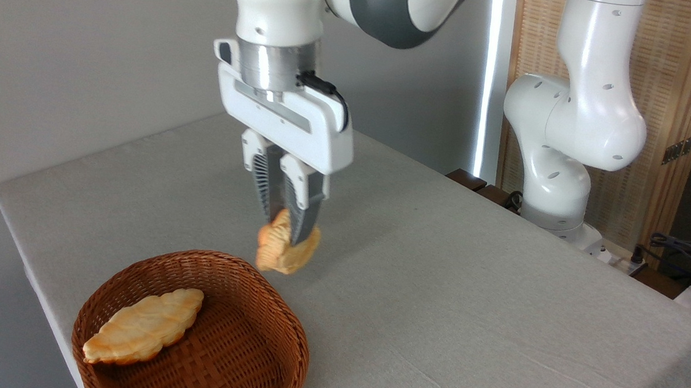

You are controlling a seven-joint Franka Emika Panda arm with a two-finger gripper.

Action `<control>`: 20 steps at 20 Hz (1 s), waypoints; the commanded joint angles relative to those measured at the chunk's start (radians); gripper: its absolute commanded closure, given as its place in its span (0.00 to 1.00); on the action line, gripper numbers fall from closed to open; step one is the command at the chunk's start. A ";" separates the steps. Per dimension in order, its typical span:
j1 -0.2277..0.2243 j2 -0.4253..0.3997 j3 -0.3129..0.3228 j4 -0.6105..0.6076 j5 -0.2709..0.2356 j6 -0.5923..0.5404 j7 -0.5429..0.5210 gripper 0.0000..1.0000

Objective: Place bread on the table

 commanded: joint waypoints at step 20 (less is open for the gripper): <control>-0.008 -0.002 0.003 -0.064 -0.016 -0.005 0.027 0.00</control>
